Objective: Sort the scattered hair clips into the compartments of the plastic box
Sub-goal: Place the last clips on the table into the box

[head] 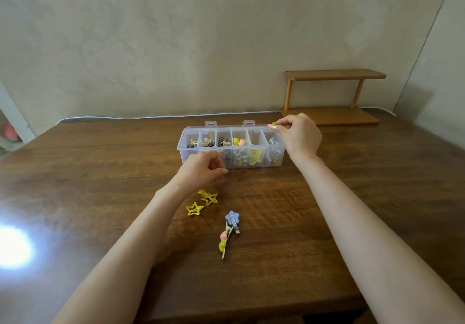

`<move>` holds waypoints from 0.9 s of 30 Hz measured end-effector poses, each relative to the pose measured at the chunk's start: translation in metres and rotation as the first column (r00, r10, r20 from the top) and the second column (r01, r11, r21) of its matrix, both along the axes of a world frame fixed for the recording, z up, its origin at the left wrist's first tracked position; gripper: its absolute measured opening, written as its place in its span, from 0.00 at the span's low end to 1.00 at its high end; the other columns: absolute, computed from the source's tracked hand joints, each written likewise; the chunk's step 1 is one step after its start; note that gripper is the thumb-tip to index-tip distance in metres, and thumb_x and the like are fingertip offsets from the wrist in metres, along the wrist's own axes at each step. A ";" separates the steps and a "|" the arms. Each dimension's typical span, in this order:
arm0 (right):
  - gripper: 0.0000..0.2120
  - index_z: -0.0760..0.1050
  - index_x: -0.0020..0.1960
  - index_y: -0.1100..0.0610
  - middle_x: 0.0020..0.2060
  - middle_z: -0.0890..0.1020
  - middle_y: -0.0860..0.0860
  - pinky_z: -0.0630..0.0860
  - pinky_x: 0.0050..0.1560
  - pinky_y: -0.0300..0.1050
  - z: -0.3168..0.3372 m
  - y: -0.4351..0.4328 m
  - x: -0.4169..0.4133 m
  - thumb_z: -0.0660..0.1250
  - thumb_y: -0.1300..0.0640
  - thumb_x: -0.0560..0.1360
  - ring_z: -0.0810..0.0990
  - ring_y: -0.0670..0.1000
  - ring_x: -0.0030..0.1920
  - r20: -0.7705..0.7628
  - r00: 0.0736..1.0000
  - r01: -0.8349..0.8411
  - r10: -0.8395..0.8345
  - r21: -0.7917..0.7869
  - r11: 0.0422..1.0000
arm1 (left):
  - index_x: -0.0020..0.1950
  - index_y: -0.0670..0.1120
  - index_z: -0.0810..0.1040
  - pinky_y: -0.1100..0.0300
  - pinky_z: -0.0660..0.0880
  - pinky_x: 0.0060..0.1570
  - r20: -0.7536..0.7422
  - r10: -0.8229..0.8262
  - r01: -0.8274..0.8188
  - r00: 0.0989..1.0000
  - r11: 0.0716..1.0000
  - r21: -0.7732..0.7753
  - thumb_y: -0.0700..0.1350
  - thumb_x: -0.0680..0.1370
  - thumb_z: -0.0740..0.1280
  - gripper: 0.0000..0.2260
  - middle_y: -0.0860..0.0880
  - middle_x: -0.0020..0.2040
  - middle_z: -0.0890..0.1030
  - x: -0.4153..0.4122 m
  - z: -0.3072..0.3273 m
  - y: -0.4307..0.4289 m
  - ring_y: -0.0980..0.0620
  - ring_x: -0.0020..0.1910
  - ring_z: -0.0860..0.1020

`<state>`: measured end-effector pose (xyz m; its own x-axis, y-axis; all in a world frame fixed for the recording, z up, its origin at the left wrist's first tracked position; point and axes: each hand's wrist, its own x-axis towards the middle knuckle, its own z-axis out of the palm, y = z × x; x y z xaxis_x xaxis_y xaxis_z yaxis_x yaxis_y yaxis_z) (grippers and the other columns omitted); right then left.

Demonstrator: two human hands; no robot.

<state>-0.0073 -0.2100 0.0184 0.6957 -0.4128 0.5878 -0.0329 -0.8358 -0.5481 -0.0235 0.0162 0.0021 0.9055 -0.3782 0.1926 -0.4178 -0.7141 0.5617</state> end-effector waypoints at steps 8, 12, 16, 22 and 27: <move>0.08 0.81 0.52 0.54 0.46 0.81 0.51 0.61 0.32 0.32 -0.002 0.002 -0.016 0.65 0.54 0.77 0.73 0.44 0.41 0.052 0.996 -0.068 0.069 -0.019 0.997 | 0.42 0.47 0.75 0.57 0.75 0.43 0.008 -0.024 0.024 1.000 1.000 0.018 0.44 0.74 0.69 0.04 0.50 0.39 0.80 -0.001 0.003 0.002 0.51 0.41 0.78; 0.07 0.81 0.50 0.55 0.45 0.82 0.50 0.66 0.35 0.32 -0.005 0.014 -0.030 0.65 0.55 0.77 0.75 0.44 0.42 0.088 0.984 -0.151 0.152 -0.023 0.988 | 0.42 0.46 0.75 0.57 0.74 0.42 -0.028 -0.041 0.042 0.999 0.998 0.042 0.44 0.74 0.70 0.05 0.52 0.36 0.78 0.000 0.007 0.007 0.53 0.38 0.77; 0.06 0.81 0.48 0.55 0.43 0.83 0.49 0.69 0.37 0.36 -0.007 0.027 -0.039 0.66 0.55 0.76 0.78 0.45 0.41 0.088 0.959 -0.271 0.270 0.005 0.962 | 0.42 0.46 0.76 0.61 0.72 0.39 -0.104 -0.069 0.080 0.992 0.991 0.104 0.45 0.73 0.71 0.05 0.52 0.36 0.78 0.000 0.010 0.015 0.54 0.36 0.75; 0.06 0.82 0.49 0.54 0.39 0.82 0.46 0.69 0.37 0.34 -0.010 0.031 -0.042 0.66 0.55 0.76 0.75 0.42 0.37 -0.030 0.899 -0.438 0.438 -0.003 0.899 | 0.41 0.51 0.74 0.65 0.69 0.37 -0.228 -0.061 0.123 0.972 0.956 0.267 0.51 0.70 0.74 0.09 0.55 0.39 0.76 -0.001 0.013 0.026 0.58 0.39 0.74; 0.06 0.81 0.48 0.52 0.36 0.80 0.44 0.69 0.38 0.38 -0.013 0.034 -0.041 0.66 0.54 0.76 0.73 0.41 0.34 -0.138 0.855 -0.504 0.499 -0.003 0.863 | 0.39 0.49 0.73 0.60 0.69 0.40 -0.276 0.010 0.094 0.961 0.928 0.362 0.52 0.68 0.75 0.12 0.52 0.40 0.76 0.002 0.016 0.036 0.54 0.40 0.73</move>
